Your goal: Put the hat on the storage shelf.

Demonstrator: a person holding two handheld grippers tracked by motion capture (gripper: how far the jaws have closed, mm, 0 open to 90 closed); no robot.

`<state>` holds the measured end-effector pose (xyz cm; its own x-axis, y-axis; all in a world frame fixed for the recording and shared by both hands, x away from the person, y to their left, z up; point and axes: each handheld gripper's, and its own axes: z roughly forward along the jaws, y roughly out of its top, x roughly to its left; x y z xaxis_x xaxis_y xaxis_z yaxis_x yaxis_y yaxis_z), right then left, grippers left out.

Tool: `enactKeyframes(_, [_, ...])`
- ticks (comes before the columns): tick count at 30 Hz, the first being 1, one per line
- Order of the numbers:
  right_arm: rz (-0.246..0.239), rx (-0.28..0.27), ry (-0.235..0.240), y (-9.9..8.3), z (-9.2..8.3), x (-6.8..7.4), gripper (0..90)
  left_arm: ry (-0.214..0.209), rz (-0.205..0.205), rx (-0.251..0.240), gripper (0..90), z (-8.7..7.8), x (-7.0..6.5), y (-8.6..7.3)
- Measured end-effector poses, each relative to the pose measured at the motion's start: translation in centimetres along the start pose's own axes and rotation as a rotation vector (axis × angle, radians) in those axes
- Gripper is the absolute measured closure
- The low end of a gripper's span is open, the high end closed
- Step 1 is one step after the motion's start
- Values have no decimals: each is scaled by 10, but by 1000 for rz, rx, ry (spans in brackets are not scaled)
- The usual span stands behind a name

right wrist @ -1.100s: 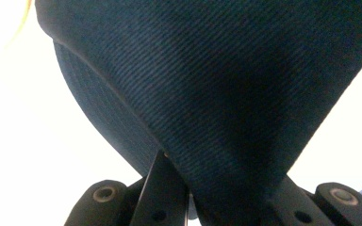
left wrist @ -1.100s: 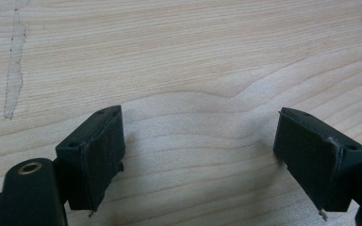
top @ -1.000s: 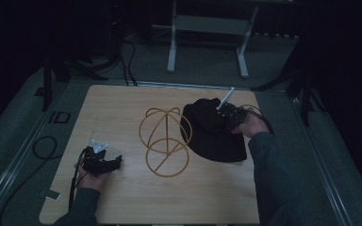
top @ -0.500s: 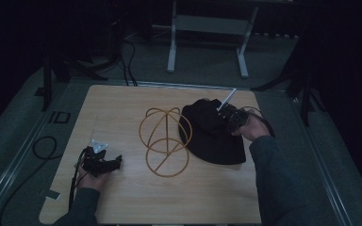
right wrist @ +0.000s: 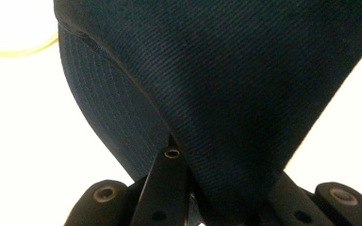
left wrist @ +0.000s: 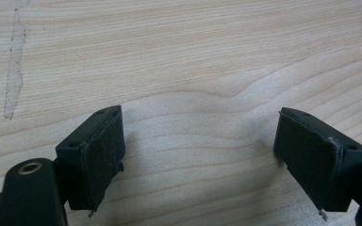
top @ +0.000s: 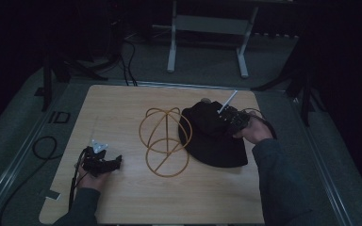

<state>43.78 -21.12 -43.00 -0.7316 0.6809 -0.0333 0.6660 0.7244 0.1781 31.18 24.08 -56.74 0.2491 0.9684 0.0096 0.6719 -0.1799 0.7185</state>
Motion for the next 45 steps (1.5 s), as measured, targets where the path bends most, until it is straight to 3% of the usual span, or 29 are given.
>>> enactKeyframes(25, [-45, -9, 10, -12, -19, 7, 872, 0, 3, 2, 175, 0, 0, 0])
enactKeyframes(45, [-57, -68, 12, -24, -41, 7, 872, 0, 1, 0, 175, 0, 0, 0])
